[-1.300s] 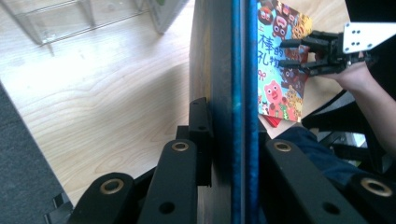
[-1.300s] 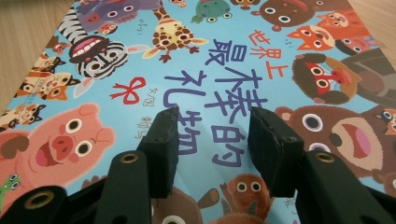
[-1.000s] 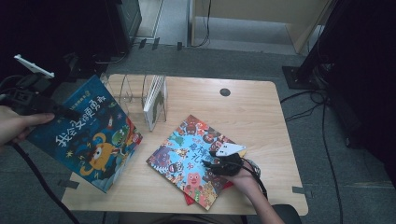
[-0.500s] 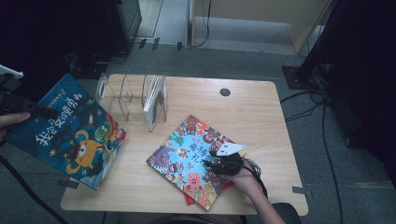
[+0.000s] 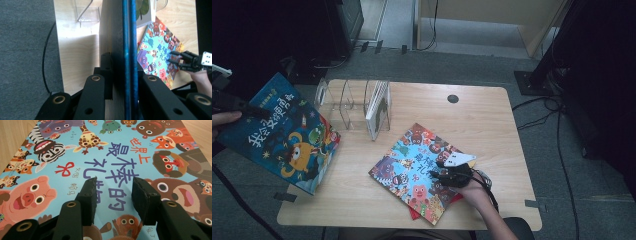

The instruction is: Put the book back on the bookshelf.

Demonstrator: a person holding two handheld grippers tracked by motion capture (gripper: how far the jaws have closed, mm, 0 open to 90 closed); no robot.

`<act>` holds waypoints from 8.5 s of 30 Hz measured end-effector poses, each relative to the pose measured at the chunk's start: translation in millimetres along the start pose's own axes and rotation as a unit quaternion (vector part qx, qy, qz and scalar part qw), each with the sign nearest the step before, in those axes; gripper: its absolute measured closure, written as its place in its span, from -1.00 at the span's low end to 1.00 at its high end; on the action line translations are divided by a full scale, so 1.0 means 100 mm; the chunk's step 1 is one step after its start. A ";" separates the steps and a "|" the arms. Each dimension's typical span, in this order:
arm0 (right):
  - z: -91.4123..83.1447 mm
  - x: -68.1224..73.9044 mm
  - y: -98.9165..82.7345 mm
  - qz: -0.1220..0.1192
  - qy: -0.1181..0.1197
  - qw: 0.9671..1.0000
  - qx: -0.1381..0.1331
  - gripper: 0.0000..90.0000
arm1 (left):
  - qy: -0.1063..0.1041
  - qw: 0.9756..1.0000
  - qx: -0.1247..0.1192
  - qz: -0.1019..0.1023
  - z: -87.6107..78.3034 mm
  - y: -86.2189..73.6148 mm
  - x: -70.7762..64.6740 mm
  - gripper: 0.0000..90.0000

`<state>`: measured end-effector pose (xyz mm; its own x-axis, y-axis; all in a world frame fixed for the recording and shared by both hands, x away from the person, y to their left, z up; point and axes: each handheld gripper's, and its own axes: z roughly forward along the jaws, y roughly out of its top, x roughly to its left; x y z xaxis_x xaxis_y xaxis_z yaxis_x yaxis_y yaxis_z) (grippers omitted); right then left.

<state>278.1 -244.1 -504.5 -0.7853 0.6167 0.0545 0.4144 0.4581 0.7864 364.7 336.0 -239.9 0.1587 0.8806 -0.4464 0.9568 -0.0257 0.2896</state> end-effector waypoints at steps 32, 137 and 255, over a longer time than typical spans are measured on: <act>0.01 0.00 0.00 0.000 -0.004 1.000 -0.004 0.25 | 0.021 0.999 -0.037 -0.021 0.20 0.60 -0.11 0.80; -0.13 -0.12 -0.06 0.032 -0.013 0.999 0.008 0.22 | 0.024 0.991 -0.083 0.106 0.63 0.16 -0.61 0.08; -0.75 -0.26 -0.56 0.124 -0.081 0.989 0.011 1.00 | -0.086 0.972 0.003 0.220 3.15 -0.69 -0.83 0.99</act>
<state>240.5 -333.4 -504.2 -0.5750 0.8056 0.1428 0.5960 0.2928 0.7477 362.2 116.0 -489.8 0.5914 0.6910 -0.4157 0.7880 -0.3861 0.4795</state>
